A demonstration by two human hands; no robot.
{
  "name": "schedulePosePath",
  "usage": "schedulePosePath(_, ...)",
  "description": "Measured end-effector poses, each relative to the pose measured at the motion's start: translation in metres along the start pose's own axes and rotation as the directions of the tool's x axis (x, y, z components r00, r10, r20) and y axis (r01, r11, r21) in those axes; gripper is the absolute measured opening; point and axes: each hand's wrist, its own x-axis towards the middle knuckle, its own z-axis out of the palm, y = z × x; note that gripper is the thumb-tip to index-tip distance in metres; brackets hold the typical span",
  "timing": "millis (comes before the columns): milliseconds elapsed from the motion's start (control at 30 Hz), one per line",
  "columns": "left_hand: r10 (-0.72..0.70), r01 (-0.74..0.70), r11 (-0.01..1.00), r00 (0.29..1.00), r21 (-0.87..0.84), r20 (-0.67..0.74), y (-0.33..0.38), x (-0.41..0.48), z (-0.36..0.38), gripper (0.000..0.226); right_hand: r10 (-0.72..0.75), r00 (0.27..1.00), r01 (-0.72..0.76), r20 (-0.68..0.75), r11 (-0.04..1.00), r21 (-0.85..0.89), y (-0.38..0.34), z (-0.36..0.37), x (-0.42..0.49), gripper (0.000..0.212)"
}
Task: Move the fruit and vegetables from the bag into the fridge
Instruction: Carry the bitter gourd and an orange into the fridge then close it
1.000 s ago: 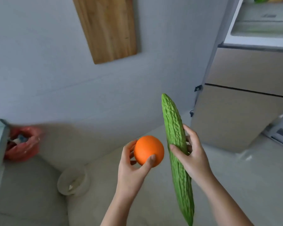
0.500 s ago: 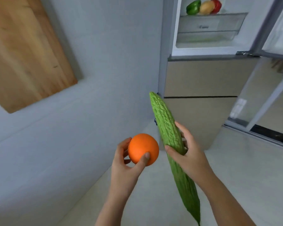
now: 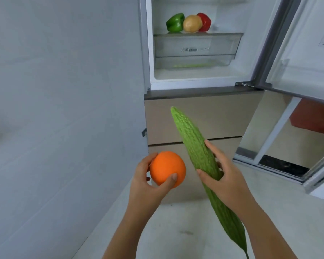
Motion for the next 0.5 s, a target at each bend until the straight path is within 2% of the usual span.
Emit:
schedulePosePath(233,0.012,-0.013,1.0,1.0,0.028,0.018,-0.008,0.08,0.044,0.074,-0.028,0.999,0.029,-0.018,1.0,0.006,0.032,-0.016,0.1,0.07)
schedulePosePath(367,0.027,-0.027,0.999,1.0,0.032,0.016,-0.009,0.132,0.052,0.07,-0.065,0.998,0.065,-0.004,0.998,-0.007,0.044,-0.008,0.149,0.07)
schedulePosePath(500,0.076,-0.076,0.997,0.994,0.007,0.077,0.001,0.193,0.065,0.067,-0.083,0.995,0.081,-0.062,0.996,-0.036,0.052,-0.011,0.197,0.072)
